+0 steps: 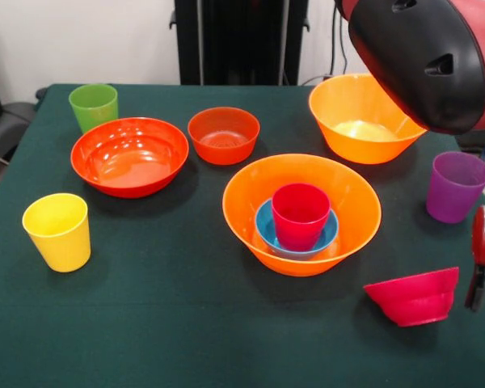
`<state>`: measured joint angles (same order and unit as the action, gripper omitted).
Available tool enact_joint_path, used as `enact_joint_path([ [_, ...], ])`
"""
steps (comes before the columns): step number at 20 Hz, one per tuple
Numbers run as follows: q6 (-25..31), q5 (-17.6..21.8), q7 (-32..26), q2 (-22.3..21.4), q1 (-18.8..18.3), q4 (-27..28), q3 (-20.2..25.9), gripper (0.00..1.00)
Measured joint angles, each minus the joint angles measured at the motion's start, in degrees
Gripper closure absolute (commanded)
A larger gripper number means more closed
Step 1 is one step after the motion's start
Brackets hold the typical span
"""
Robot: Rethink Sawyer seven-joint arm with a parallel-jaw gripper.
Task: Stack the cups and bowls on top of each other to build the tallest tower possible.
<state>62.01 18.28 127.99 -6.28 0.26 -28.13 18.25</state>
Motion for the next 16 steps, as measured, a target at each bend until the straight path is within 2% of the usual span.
enact_joint_path([
  [6,-0.06,-1.38,0.00,-3.63,-0.35,-5.48,-0.77,0.00],
  [7,-0.15,-2.09,0.00,-5.38,-0.70,-8.38,-0.83,0.00],
  [15,-2.91,-3.73,0.00,-11.80,-3.05,-20.02,-0.83,0.00],
  [16,-4.04,-3.95,0.00,-13.49,-3.92,-23.30,-0.85,0.00],
])
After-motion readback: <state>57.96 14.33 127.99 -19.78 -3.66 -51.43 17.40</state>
